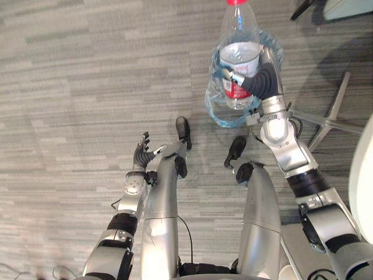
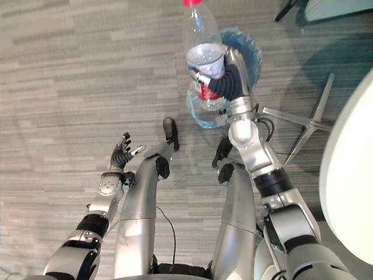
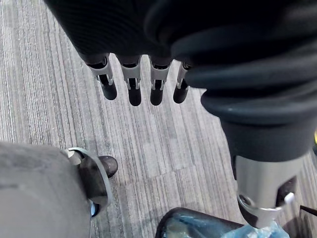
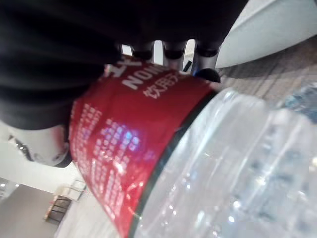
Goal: Gather rubbish on tea table into small bin, then transfer packed bag to large trash can.
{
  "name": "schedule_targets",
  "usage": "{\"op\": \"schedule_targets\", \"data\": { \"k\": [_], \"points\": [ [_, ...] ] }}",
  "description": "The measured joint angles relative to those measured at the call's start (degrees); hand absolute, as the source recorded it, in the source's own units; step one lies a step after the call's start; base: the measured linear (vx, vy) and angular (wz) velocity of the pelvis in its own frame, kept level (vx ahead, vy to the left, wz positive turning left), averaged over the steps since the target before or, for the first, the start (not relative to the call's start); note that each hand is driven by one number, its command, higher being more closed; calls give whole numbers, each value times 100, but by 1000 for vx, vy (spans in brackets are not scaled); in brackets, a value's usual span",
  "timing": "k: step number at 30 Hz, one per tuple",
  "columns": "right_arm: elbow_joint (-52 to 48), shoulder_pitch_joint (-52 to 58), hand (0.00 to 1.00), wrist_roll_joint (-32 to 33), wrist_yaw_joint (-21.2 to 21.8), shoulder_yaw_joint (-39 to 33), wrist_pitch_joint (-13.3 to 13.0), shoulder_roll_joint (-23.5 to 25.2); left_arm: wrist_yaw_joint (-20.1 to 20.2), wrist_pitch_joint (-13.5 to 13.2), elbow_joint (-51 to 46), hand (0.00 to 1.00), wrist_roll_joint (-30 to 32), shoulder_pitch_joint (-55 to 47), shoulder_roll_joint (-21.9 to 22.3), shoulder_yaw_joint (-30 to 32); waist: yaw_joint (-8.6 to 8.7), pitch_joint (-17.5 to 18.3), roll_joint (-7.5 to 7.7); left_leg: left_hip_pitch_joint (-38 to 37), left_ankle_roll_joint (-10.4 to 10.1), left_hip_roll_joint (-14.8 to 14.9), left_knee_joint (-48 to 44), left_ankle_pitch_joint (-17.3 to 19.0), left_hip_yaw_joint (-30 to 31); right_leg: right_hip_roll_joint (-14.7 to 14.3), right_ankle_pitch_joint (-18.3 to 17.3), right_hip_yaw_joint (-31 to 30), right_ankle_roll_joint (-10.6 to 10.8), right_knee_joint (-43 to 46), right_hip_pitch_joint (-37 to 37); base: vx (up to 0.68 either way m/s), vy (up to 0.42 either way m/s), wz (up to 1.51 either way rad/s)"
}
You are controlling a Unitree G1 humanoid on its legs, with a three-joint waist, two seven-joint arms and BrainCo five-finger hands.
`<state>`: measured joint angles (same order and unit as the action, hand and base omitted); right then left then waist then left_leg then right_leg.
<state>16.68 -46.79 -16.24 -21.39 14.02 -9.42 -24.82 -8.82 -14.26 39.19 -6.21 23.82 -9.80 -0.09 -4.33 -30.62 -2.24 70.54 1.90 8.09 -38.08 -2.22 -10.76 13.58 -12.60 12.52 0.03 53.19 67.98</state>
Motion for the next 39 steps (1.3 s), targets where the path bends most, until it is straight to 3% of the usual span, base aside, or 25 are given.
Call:
{"op": "schedule_targets", "data": {
  "k": [11,19,20,32,39],
  "points": [
    [1683,-1079,100,274,-148,3,223,-233,-131,-58,-170,0,-102,196,-63,38,3,1,1,531,-13,-5,28,-6,-74,114,-100,12,14,249,638,-57,13,8],
    [1931,-1331,100,462,-221,0,316,-551,-135,-69,-198,0,-107,196,-64,-45,4,5,0,556,-8,-20,10,-121,-53,139,-121,36,-9,293,642,-34,15,2],
    [1993,-1410,0,463,-233,-1,316,-567,-135,-69,-200,0,-107,196,-64,-48,7,5,-1,560,-9,-20,5,-121,-45,142,-130,43,-21,304,642,-38,16,4],
    [2026,-1437,0,554,-465,-114,319,-661,-135,-64,-197,0,-99,196,-64,-158,27,21,-8,560,8,-16,0,-107,-18,149,-159,70,-47,347,643,-61,16,1],
    [1684,-882,0,425,-461,-125,321,-416,-135,-56,-204,0,-95,196,-68,-148,30,23,-6,562,-8,-1,-44,-115,-19,133,-159,60,-52,347,639,-54,16,-2]
  ]
}}
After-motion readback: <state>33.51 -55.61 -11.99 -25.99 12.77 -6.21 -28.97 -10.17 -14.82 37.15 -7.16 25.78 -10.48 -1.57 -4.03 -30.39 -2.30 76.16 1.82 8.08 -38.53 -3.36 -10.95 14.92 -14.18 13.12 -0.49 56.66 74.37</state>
